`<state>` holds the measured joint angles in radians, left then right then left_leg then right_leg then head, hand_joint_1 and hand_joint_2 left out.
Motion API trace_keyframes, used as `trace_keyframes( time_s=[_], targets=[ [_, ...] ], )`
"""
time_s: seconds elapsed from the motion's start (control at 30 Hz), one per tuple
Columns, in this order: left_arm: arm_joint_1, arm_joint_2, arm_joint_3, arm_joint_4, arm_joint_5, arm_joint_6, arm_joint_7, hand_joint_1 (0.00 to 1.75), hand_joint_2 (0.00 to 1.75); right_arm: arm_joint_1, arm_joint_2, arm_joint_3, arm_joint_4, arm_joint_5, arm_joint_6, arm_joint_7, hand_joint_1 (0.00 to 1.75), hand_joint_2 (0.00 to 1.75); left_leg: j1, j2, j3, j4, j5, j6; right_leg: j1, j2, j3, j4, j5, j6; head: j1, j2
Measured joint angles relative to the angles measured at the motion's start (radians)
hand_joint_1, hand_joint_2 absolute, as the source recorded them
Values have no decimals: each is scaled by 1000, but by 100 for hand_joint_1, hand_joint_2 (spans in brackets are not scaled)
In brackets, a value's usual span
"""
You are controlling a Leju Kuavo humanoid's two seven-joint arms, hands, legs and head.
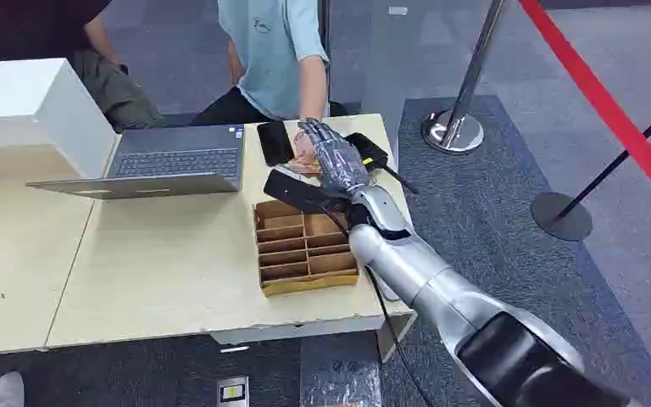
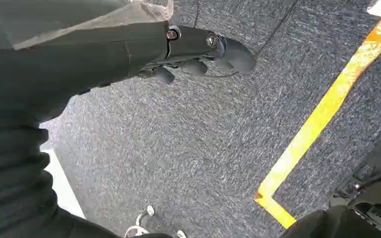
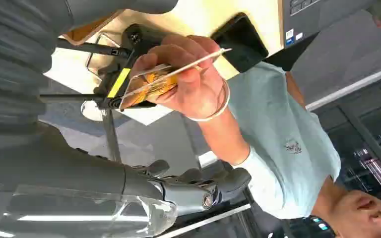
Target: Pass the card to the sensor for recognition and then transmit it.
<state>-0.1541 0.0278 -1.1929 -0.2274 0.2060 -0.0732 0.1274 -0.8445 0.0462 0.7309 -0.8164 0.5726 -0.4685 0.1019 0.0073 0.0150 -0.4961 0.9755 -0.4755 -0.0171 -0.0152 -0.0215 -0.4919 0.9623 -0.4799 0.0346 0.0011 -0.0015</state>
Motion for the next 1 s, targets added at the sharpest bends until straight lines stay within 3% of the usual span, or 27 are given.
trace_keyframes(
  time_s=[0.03,0.07,0.1,0.33,0.37,0.4,0.43,0.47,0.5,0.93,0.97,1.0],
  targets=[
    [0,0,0,0,0,0,-1,0,175,0,0,0,1,1,0,0,19,175,0,0,0,0,0,0,0,0,0,0,0,0,0,0],
    [0,0,0,0,0,0,-2,0,175,0,0,0,2,1,0,-2,150,175,0,0,0,0,0,0,0,0,0,0,0,0,0,0],
    [0,0,0,0,0,0,-2,0,175,0,0,0,3,0,0,-7,175,175,0,0,0,0,0,0,0,0,0,0,0,0,0,0],
    [0,1,0,0,-3,0,0,0,175,6,-1,1,3,-9,-24,-29,175,175,0,0,0,0,0,0,0,0,0,0,0,0,0,0],
    [0,2,0,0,-4,0,-3,0,175,9,-3,-1,2,-11,-26,-29,131,175,0,0,0,0,0,0,0,0,0,0,0,0,0,0],
    [0,2,0,0,-6,0,-4,0,175,12,-5,-2,0,-13,-26,-29,45,175,0,0,0,0,0,0,0,0,0,0,0,0,0,0],
    [0,2,0,0,-8,0,-4,0,175,15,-7,-2,-3,-13,-27,-28,56,175,0,0,0,0,0,0,0,0,0,0,0,0,0,0],
    [0,2,0,0,-9,0,-4,0,175,17,-10,-2,-5,-13,-28,-27,7,175,0,0,0,0,0,0,0,0,0,0,0,0,0,0],
    [0,2,0,0,-10,0,-4,0,175,18,-12,-2,-8,-13,-29,-26,0,175,0,0,0,0,0,0,0,0,0,0,0,0,0,0],
    [1,2,0,0,-11,0,-4,0,175,20,-28,-4,-22,-13,-31,-14,2,175,0,0,0,0,0,0,0,0,0,0,0,0,0,0],
    [1,2,0,0,-11,0,-4,0,175,20,-29,-4,-23,-10,-31,-14,77,175,0,0,0,0,0,0,0,0,0,0,0,0,0,0],
    [1,2,0,0,-11,0,-4,0,175,20,-30,-4,-24,-9,-31,-14,127,175,0,0,0,0,0,0,0,0,0,0,0,0,0,0]
  ],
)
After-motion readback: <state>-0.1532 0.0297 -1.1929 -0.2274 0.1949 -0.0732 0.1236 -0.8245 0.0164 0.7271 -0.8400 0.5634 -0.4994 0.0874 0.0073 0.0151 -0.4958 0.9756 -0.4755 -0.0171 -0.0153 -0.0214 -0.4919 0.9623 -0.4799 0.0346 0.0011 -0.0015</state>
